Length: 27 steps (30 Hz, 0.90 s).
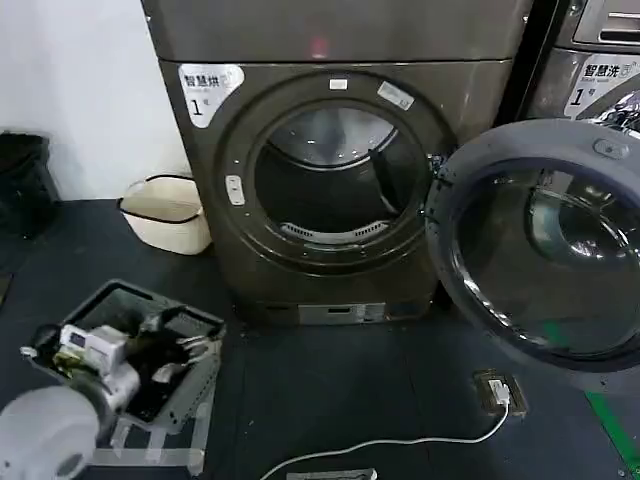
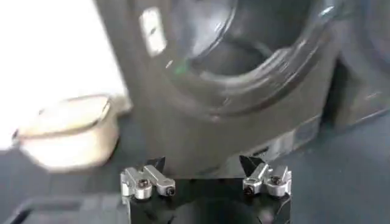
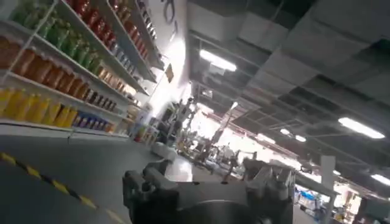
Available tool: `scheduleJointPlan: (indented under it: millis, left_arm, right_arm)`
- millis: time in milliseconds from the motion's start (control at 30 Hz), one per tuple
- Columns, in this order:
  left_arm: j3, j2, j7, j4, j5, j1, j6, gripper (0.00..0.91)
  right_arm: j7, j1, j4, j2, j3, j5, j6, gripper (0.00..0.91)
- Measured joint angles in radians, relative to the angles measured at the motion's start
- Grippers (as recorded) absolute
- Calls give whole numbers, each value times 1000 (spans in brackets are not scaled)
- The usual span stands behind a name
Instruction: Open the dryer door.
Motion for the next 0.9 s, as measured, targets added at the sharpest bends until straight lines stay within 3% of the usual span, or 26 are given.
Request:
scheduleJointPlan:
  millis: [233, 600, 733, 900]
  left_arm:
    - [-73, 10, -275, 37, -320, 10, 0, 907]
    - [-136, 42, -660, 106, -823, 1, -1, 907]
    - [-160, 65, -749, 147, -986, 15, -2, 907]
    - [-189, 85, -785, 201, -1092, 7, -2, 907]
  right_arm:
    - [-19, -18, 8, 9, -1, 40, 21, 907]
    - [-24, -28, 9, 19, 3, 41, 36, 907]
    - [-24, -30, 10, 22, 6, 41, 37, 907]
    - [-26, -31, 11, 28, 5, 40, 39, 907]
